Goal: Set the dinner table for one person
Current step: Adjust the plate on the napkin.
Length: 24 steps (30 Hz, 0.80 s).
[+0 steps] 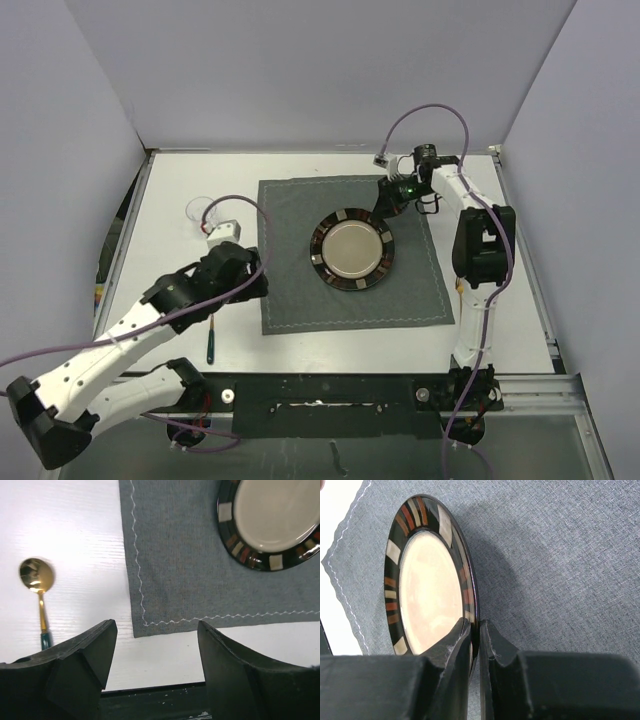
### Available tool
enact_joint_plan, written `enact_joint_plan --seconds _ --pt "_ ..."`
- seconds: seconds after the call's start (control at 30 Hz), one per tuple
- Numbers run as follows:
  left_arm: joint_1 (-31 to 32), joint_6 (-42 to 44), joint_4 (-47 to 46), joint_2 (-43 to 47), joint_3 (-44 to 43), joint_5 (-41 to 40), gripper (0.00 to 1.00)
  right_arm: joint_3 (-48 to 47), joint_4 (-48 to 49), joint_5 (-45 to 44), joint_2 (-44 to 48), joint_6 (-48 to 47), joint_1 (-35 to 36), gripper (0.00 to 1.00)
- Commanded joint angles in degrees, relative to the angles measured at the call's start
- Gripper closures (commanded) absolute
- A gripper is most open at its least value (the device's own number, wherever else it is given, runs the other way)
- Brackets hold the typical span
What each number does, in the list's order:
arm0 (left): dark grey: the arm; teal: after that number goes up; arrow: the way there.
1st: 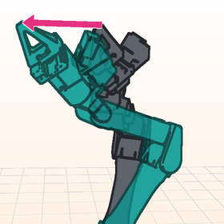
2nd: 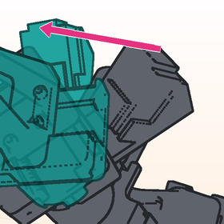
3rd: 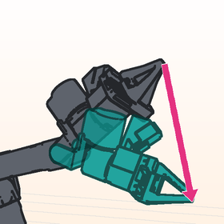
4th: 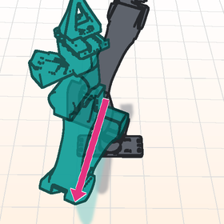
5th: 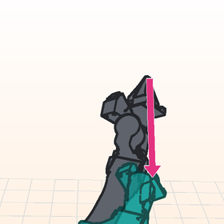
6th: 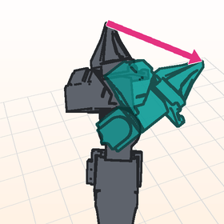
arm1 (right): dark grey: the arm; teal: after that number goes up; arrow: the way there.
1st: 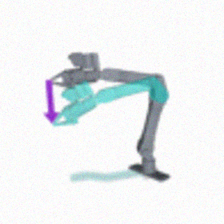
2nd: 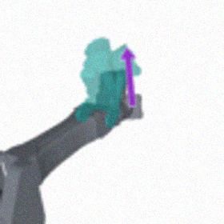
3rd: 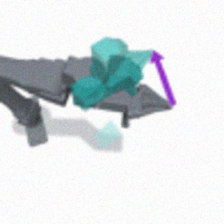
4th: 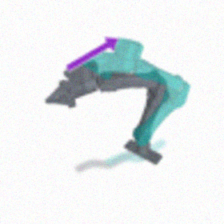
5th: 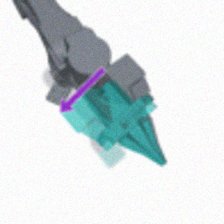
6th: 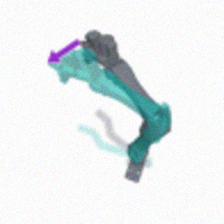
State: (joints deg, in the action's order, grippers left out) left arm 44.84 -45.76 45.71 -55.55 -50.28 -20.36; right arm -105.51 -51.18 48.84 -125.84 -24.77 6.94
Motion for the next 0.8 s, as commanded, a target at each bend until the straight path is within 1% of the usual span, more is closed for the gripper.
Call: enact_joint_plan --seconds 0.0,0.1,0.17,0.2,0.27,0.33,0.4,0.47,0.53,0.6,0.7,0.77 --pt "-0.6 -0.1 9.9 3.3 -4.6 -5.9 0.35 -1.3 4.0 1.6 -1.2 0.0 0.6 1.00" --pt "-0.6 0.0 11.2 4.6 -6.8 -6.8 0.35 -0.8 5.5 0.0 -2.5 1.1 1.2 1.00" --pt "-0.6 -0.2 11.1 5.2 -7.3 -7.2 0.35 -1.3 6.0 -2.1 -4.0 1.2 2.0 0.96" --pt "-0.6 -0.4 10.9 5.6 -7.3 -7.2 0.34 -1.8 6.2 -3.1 -4.9 1.4 2.4 0.95" --pt "-0.6 -1.1 10.3 6.0 -6.9 -6.9 0.34 -4.4 6.2 -5.6 -6.9 2.1 3.7 0.95" --pt "-0.6 -1.6 9.6 6.2 -6.5 -6.1 0.35 -10.1 3.8 -7.9 -9.7 1.3 5.3 0.94" --pt "-0.6 -1.9 9.2 6.2 -6.2 -5.4 0.34 -16.8 1.2 -9.3 -11.9 0.2 7.0 0.87" --pt "-0.6 -2.1 9.5 6.1 -6.2 -4.9 0.35 -20.1 0.3 -10.2 -13.1 0.0 8.5 0.73" --pt "-0.6 -2.5 9.7 6.2 -6.1 -4.7 0.35 -20.5 0.7 -11.1 -12.9 -0.2 9.9 0.61" --pt "-0.5 -2.9 9.4 6.5 -5.7 -4.3 0.34 -20.3 0.7 -12.3 -12.5 -0.2 10.9 0.56" --pt "-0.5 -3.6 8.6 7.1 -4.7 -3.8 0.34 -18.5 1.7 -13.3 -10.6 -0.5 11.5 0.52" --pt "-0.5 -3.8 8.0 7.5 -4.0 -3.4 0.34 -15.2 2.4 -14.3 -9.0 -1.0 11.5 0.51"
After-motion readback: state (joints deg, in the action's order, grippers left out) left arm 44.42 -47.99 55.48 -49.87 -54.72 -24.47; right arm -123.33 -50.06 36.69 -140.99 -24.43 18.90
